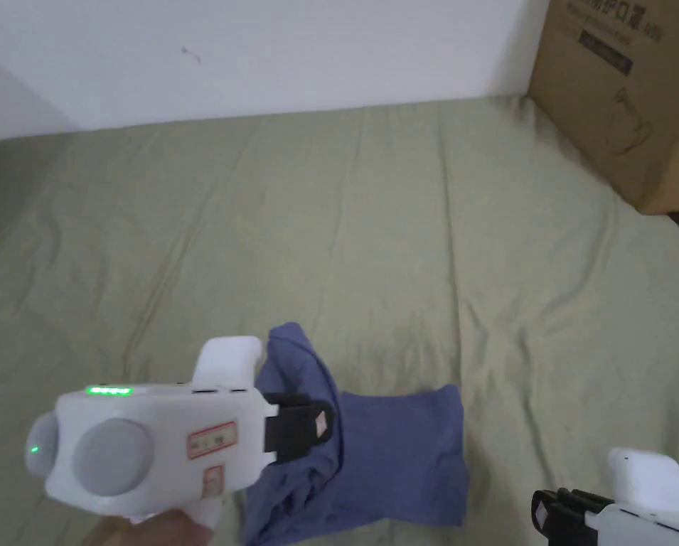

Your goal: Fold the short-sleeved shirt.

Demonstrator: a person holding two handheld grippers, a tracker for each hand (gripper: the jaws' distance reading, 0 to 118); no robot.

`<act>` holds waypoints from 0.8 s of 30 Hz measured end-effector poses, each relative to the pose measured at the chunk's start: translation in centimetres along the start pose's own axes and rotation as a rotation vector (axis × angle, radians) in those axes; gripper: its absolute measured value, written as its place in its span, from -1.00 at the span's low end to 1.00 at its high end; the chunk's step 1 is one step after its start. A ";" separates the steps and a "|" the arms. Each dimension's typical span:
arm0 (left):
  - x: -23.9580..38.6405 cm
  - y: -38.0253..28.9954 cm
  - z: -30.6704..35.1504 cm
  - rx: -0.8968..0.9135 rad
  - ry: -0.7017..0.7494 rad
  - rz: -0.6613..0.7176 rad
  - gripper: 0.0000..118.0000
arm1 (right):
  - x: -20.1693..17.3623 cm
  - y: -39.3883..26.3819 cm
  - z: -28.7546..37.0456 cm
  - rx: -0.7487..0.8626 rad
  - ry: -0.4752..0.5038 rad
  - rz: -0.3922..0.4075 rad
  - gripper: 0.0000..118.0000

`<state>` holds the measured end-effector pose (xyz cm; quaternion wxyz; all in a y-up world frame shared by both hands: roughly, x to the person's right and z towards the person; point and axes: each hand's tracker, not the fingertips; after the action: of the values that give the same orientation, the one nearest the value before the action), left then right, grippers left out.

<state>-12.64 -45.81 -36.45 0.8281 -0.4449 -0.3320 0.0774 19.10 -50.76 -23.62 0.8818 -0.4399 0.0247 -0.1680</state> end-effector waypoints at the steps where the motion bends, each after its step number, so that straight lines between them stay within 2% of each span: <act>1: 1.0 -0.1 -2.1 -0.072 0.016 -0.057 -0.69 | 0.6 -0.1 0.2 0.002 -0.008 -0.011 -0.96; 2: 2.0 -0.2 -3.8 -0.110 0.016 -0.096 -0.41 | 1.0 -0.2 0.3 0.003 -0.018 -0.026 -0.96; 3: 2.6 -0.5 -5.1 -0.108 -0.021 -0.103 0.28 | 1.7 -0.4 0.5 0.005 -0.026 -0.041 -0.96; 4: 2.9 -0.7 -6.5 -0.120 -0.077 -0.114 0.83 | 2.1 -0.5 0.5 0.005 -0.030 -0.059 -0.96; 5: 3.1 -1.4 -7.6 -0.141 -0.104 -0.090 1.00 | 2.7 -0.6 0.6 0.001 -0.039 -0.079 -0.96; 7: 2.9 -1.5 -7.7 -0.140 -0.085 -0.047 0.69 | 3.6 -0.9 0.7 -0.003 -0.049 -0.100 -0.96; 8: 2.3 -1.3 -7.4 -0.147 -0.075 0.011 0.65 | 3.7 -1.0 0.8 0.001 -0.053 -0.107 -0.96; 11: 0.0 -1.3 -5.1 -0.074 -0.115 0.134 0.69 | 4.3 -1.1 0.8 -0.002 -0.059 -0.115 -0.96; 15: -3.5 -1.2 -1.3 0.020 -0.082 0.278 0.68 | 4.2 -1.2 0.3 -0.004 -0.060 -0.118 -0.96; 17: -4.9 -1.3 -0.4 0.067 -0.036 0.306 0.57 | 4.1 -1.2 0.0 -0.007 -0.052 -0.121 -0.96; 18: -5.4 -1.5 -0.4 0.071 -0.002 0.305 0.20 | 3.9 -1.3 -0.1 -0.008 -0.049 -0.119 -0.96; 20: -5.8 -1.9 -1.6 0.046 0.059 0.301 -0.67 | 3.4 -1.3 -0.2 -0.011 -0.041 -0.110 -0.96; 21: -5.5 -1.8 -2.3 0.043 0.045 0.299 -0.85 | 3.2 -1.3 -0.3 -0.012 -0.039 -0.105 -0.96; 24: -4.7 -2.8 -5.6 -0.014 -0.061 0.306 -0.88 | 2.9 -1.3 -0.3 -0.017 -0.035 -0.094 -0.96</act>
<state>-13.25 -53.32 -38.71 0.7931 -0.4935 -0.2857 0.2139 21.43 -52.63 -22.41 0.8695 -0.4509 -0.0103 -0.2013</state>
